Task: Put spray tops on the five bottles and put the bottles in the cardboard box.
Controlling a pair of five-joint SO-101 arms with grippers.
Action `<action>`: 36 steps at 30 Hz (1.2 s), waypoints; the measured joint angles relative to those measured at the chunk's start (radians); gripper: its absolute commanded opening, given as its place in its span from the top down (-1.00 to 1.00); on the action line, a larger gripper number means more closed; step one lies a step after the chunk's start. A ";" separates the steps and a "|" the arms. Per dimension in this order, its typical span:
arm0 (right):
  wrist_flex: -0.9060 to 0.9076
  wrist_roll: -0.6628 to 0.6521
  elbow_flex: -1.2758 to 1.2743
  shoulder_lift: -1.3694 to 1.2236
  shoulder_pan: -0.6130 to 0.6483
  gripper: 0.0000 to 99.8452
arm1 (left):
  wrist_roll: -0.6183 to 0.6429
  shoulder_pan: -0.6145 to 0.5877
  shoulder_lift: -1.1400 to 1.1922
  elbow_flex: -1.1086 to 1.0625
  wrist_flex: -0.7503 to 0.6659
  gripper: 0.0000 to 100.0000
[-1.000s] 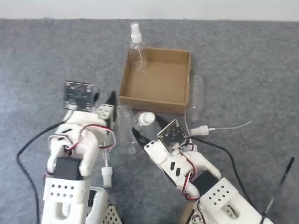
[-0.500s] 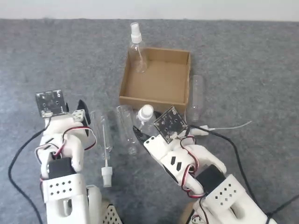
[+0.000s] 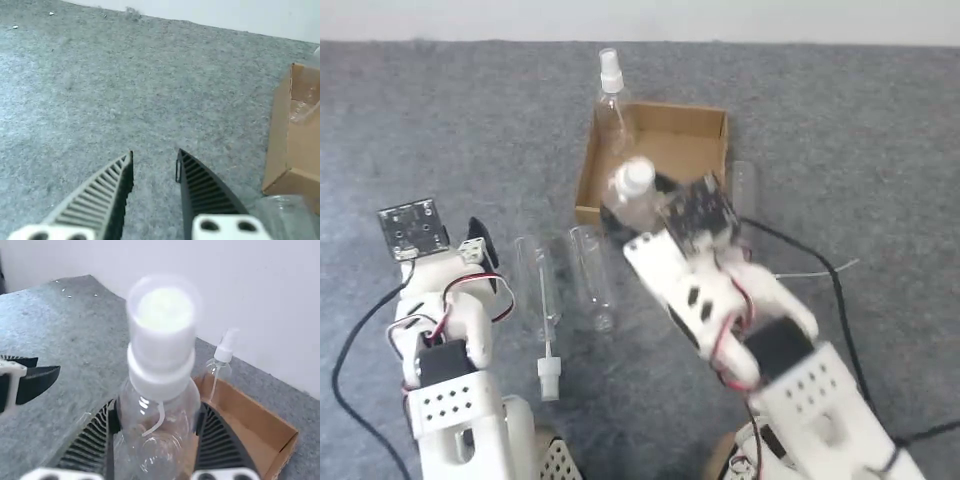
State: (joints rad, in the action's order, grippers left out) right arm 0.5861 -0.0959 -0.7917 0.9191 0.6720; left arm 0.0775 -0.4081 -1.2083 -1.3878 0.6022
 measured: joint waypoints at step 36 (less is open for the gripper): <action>-0.181 0.115 0.749 -1.188 -0.138 0.95 | 0.000 0.000 0.000 -0.002 0.000 0.73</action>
State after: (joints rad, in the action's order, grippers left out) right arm 0.4051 0.0192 -0.0430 -0.2685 0.5340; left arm 0.0775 -0.4081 -1.2083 -1.3894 0.6022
